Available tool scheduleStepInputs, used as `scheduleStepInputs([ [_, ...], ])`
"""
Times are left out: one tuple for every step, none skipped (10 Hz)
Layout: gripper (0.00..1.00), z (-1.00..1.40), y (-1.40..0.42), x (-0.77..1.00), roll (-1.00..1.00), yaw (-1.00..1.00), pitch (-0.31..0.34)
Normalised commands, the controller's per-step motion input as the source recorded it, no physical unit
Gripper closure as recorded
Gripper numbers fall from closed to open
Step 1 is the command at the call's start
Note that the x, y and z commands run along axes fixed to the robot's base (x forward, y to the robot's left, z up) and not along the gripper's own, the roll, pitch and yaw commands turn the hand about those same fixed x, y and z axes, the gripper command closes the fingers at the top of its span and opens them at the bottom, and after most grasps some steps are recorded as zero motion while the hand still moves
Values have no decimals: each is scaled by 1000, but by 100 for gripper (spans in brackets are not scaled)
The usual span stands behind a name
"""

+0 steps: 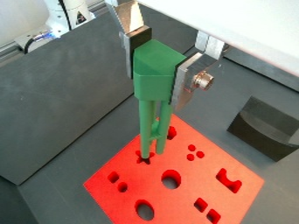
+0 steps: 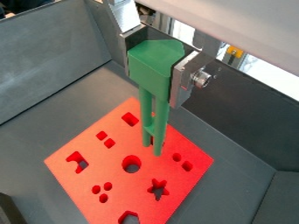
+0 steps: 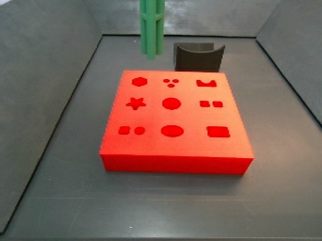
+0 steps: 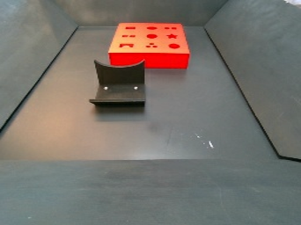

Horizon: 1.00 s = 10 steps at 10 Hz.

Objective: Insert the 3 prong object.

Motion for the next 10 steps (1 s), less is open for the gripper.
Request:
scheduleStepInputs([
  [100,-77,583,0,0,114,0],
  [100,-197,880,0,6,160,0],
  [100,-203,900,0,0,131,0],
  [100,-254,694,43,21,71,-59],
  [100,-357,477,203,106,26,-87],
  [100,-329,294,377,187,0,-77],
  [100,-371,183,414,221,0,-93],
  [100,-317,71,280,233,0,-139],
  [100,-294,51,263,210,0,-100],
  [100,-203,0,74,97,0,-66],
])
